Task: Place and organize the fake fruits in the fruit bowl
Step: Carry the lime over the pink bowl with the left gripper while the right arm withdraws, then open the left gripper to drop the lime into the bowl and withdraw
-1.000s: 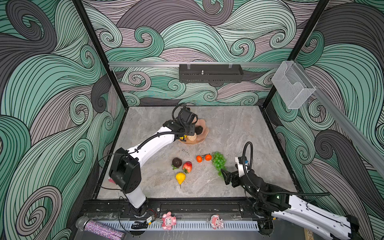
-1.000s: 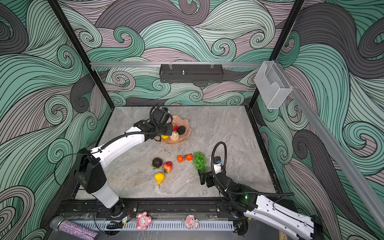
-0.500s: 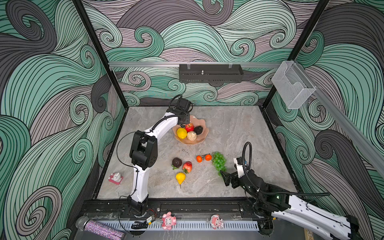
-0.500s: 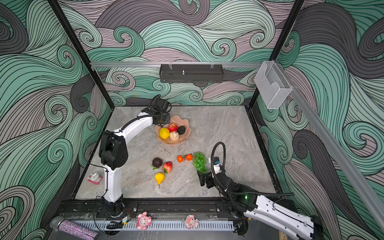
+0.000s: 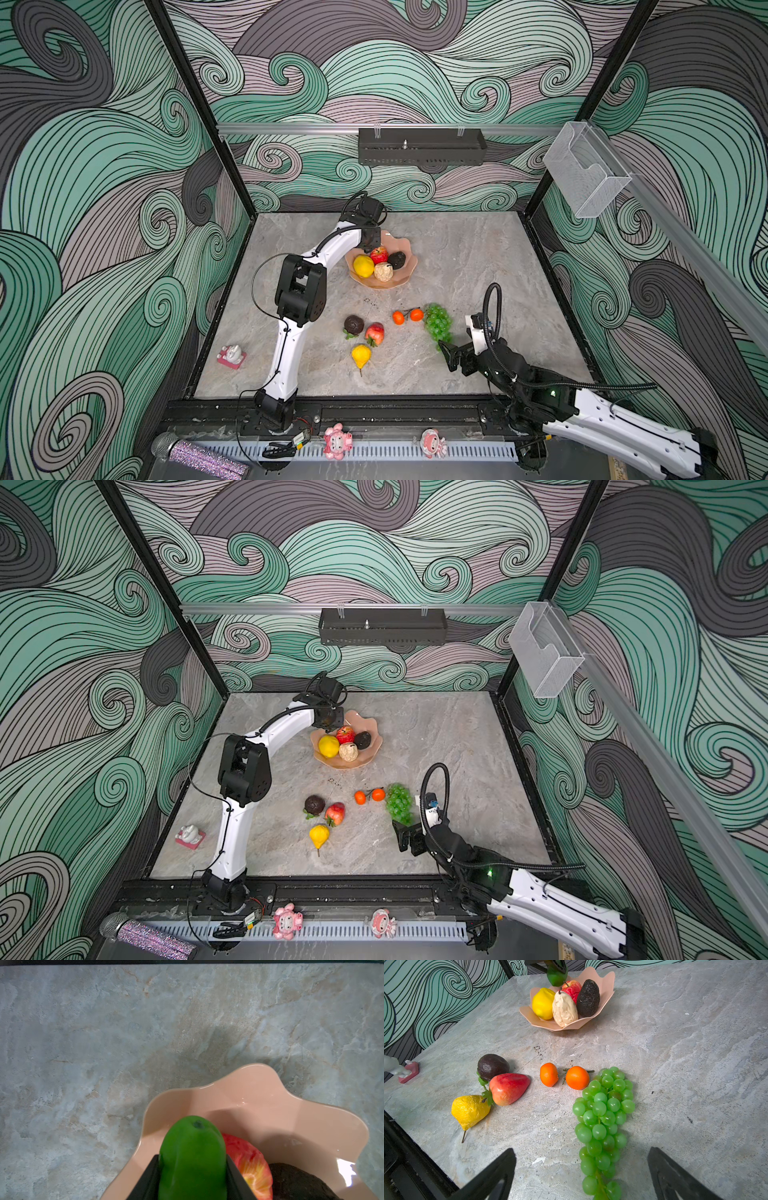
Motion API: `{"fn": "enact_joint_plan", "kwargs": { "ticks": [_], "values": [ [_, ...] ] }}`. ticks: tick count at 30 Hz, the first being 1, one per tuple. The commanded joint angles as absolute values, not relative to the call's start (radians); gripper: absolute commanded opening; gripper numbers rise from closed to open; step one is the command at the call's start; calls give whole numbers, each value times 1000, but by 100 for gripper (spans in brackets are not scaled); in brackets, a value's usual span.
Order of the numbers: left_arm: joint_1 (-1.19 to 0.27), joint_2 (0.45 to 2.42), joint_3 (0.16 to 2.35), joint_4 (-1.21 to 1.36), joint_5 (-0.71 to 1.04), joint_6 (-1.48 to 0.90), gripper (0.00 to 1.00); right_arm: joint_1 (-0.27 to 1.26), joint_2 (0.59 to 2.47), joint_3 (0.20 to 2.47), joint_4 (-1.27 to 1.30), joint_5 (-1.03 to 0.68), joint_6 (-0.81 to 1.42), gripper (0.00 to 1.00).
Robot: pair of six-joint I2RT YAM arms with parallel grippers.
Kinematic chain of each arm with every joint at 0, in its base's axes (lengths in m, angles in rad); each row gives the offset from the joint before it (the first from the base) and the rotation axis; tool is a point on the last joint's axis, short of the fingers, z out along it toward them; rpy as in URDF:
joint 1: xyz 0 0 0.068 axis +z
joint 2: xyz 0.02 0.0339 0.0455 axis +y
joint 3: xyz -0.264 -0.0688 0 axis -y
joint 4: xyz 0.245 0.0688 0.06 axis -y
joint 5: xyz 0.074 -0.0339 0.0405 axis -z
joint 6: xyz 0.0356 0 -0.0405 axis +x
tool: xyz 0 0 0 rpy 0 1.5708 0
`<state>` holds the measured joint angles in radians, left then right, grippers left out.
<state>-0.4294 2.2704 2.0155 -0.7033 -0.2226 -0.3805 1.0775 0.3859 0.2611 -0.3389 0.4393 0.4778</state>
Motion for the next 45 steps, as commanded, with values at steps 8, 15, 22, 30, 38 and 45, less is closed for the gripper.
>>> {"fn": "enact_joint_plan", "kwargs": {
  "ticks": [8, 15, 22, 30, 38, 45],
  "values": [
    [-420, 2322, 2054, -722, -180, -387, 43, 1074, 397, 261, -310, 435, 464, 99],
    [-417, 2318, 2052, -726, -176, -393, 51, 1074, 400, 259, -308, 436, 465, 99],
    [-414, 2300, 2051, -730, -175, -394, 57, 1074, 409, 259, -303, 435, 464, 99],
    [-408, 2262, 2051, -732, -171, -390, 61, 1074, 429, 261, -296, 434, 464, 99],
    [-408, 2183, 2048, -772, -155, -395, 67, 1074, 439, 262, -296, 437, 469, 99],
    [-407, 2001, 1927, -825, -104, -448, 71, 1072, 462, 264, -313, 440, 549, 99]
  ]
}}
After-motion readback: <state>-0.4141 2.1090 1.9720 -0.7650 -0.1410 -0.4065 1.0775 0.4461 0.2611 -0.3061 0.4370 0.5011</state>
